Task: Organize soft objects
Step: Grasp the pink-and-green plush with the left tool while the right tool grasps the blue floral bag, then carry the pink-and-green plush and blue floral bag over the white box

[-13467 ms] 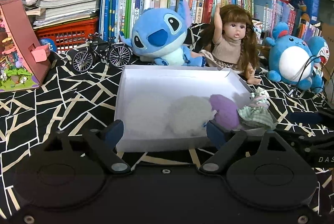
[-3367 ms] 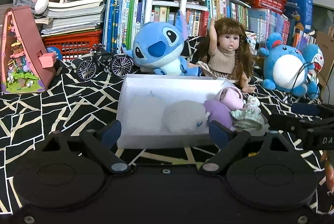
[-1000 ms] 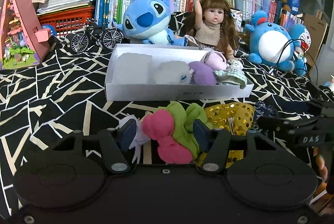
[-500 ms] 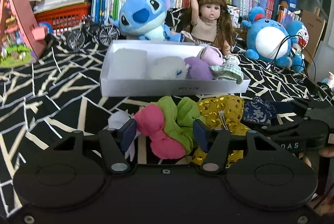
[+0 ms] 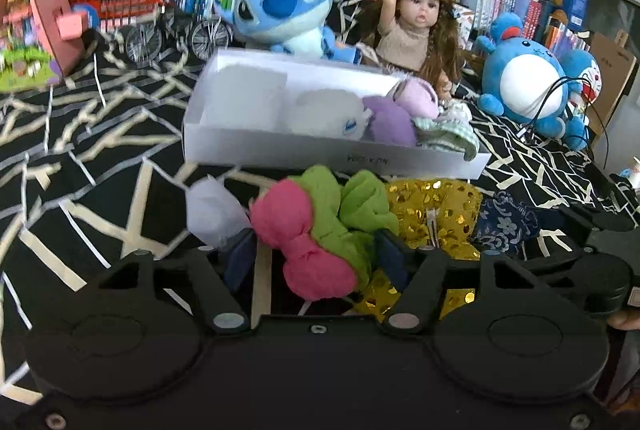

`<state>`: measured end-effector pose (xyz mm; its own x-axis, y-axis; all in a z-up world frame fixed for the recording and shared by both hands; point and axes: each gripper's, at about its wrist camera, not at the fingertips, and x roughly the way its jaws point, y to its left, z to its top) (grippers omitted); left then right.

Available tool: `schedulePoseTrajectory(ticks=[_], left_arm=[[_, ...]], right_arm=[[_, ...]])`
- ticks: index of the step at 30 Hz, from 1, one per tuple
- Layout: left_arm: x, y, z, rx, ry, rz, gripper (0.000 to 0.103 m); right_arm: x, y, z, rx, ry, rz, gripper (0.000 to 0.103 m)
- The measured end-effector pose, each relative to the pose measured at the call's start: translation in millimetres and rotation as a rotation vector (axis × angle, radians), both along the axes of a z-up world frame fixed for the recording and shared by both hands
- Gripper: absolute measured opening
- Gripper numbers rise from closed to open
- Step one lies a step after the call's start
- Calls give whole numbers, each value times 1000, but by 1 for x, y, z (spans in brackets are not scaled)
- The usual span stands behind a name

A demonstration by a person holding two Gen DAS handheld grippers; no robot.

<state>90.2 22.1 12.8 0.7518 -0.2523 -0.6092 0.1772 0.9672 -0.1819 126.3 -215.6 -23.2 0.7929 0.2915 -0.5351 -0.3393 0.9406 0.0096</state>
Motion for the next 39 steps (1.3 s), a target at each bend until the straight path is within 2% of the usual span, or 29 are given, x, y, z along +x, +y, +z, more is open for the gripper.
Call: schedulePoseTrajectory(ticks=[5, 6, 7, 8, 12, 17, 19, 24, 39], left_arm=[[5, 1, -6, -35, 31, 17, 62], [5, 0, -7, -37, 29, 18, 60], [5, 0, -6, -38, 28, 17, 51], [5, -1, -6, -38, 26, 17, 48], [0, -6, -1, -10, -9, 4, 40], [-6, -8, 9, 17, -59, 10, 39], [-6, -6, 14, 16, -66, 14, 39], [-6, 1, 23, 26, -90, 34, 39], [11, 21, 45, 20, -109, 89, 39]], right_arm=[[1, 0, -1, 1, 6, 1, 100], [1, 0, -1, 1, 8, 2, 100], [1, 0, -1, 1, 9, 5, 100], [1, 0, -1, 0, 9, 7, 100], [-1, 1, -1, 10, 3, 5, 100], [-3, 1, 2, 8, -18, -5, 95], [-4, 2, 4, -5, -29, -2, 89], [-9, 8, 8, -48, -56, 9, 82], [-4, -8, 38, 10, -114, -82, 80]])
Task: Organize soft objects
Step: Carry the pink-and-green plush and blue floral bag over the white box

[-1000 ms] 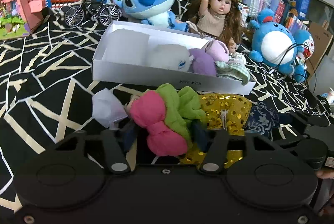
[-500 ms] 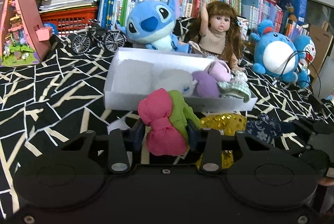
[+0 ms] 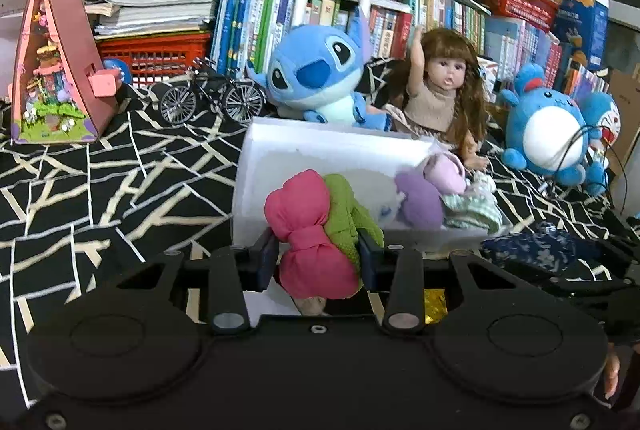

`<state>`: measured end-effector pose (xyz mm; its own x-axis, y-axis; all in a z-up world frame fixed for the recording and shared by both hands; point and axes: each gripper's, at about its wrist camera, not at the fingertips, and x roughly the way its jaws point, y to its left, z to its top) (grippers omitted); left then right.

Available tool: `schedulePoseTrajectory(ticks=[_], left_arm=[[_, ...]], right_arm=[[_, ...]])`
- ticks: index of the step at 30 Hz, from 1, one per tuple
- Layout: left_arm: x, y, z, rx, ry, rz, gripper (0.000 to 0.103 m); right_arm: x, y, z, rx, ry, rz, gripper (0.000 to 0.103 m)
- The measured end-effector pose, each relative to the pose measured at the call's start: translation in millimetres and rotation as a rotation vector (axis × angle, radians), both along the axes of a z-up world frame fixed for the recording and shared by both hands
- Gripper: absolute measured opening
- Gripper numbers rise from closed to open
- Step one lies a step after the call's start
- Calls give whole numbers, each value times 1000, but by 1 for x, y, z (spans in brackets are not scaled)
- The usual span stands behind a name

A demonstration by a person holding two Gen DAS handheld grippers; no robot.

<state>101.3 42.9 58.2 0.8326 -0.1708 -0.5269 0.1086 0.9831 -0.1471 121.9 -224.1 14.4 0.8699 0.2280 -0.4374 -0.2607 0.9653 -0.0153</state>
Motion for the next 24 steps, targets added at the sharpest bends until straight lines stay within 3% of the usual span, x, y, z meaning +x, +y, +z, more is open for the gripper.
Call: schedulePoseTrajectory(ticks=[9, 13, 24], left_arm=[[27, 9, 19, -19, -20, 23, 39], [47, 12, 28, -26, -27, 32, 39], [143, 11, 38, -27, -36, 12, 39]], right_arm=[[20, -7, 24, 65, -17, -28, 79], [39, -9, 39, 138, -5, -26, 79], [139, 6, 59, 348, 139, -2, 79]])
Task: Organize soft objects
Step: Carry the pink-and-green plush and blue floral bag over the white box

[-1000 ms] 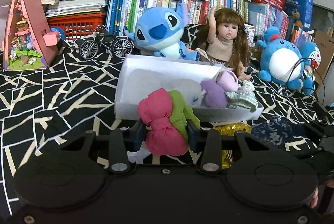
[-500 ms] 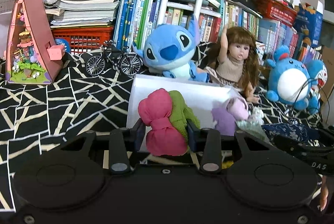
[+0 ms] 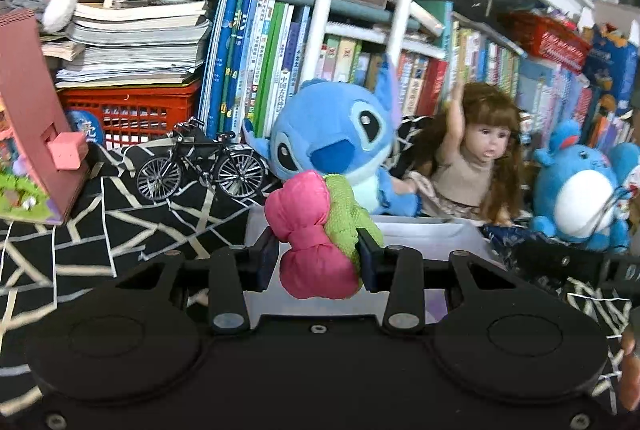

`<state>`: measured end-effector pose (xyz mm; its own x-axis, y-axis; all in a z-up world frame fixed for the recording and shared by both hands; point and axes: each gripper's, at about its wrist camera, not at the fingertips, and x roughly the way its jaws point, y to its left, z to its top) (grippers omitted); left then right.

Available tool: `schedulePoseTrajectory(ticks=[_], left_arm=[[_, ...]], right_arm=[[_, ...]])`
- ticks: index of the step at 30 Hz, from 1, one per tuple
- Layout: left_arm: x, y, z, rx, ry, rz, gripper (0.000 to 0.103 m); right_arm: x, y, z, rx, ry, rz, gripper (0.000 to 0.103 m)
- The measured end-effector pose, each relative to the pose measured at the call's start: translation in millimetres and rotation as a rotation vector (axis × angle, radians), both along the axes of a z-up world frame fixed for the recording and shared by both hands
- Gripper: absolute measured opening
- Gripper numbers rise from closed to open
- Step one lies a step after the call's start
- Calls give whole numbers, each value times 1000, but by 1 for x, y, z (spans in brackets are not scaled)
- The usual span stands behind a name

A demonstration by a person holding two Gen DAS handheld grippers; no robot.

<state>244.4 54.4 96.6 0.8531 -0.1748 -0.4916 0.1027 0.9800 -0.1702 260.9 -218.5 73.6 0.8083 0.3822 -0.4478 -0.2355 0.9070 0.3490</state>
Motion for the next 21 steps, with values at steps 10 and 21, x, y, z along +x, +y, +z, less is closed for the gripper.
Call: schedulePoseTrajectory(ticks=[10, 21], left_arm=[[58, 0, -45, -18, 112, -20, 39], [64, -7, -70, 55, 150, -13, 39]], right_arm=[[52, 42, -17, -73, 58, 20, 79], [76, 73, -46, -213, 105, 21, 79]])
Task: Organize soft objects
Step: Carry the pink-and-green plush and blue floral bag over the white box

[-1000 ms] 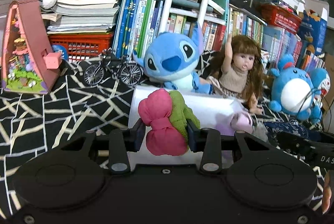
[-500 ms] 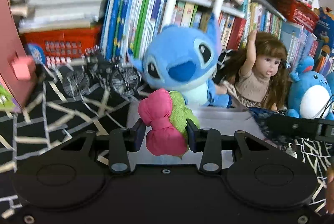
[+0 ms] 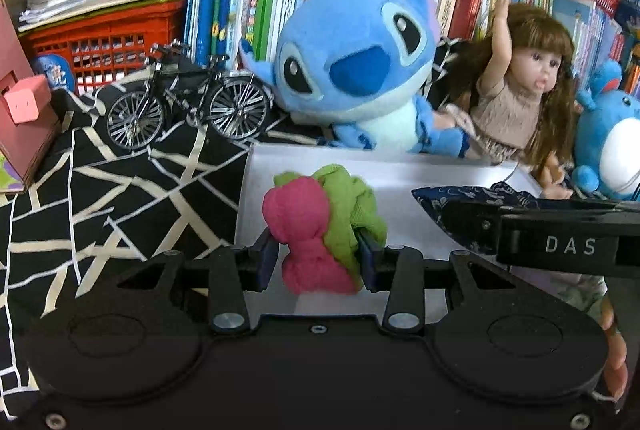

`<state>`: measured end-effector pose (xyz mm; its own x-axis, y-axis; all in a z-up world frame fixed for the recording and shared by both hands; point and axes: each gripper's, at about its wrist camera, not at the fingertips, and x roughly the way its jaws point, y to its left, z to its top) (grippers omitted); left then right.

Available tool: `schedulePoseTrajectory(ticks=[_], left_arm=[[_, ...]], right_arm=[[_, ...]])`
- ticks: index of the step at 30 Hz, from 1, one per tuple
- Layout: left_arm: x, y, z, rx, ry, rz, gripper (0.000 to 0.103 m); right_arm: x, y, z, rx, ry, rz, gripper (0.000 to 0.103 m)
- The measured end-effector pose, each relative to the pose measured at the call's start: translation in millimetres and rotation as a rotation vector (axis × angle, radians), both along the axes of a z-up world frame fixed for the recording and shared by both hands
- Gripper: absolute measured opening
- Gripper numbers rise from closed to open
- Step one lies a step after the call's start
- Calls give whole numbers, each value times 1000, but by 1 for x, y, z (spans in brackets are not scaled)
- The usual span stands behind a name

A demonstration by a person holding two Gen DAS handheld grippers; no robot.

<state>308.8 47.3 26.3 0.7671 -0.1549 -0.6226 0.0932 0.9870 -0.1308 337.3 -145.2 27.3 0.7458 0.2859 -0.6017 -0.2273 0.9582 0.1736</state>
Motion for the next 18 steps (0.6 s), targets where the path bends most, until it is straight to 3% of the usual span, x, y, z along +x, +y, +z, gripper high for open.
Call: schedulePoseTrajectory(ticks=[18], left_arm=[[0, 3, -7, -6, 20, 23, 43]], right_arm=[[-1, 6, -15, -74, 11, 33, 80]])
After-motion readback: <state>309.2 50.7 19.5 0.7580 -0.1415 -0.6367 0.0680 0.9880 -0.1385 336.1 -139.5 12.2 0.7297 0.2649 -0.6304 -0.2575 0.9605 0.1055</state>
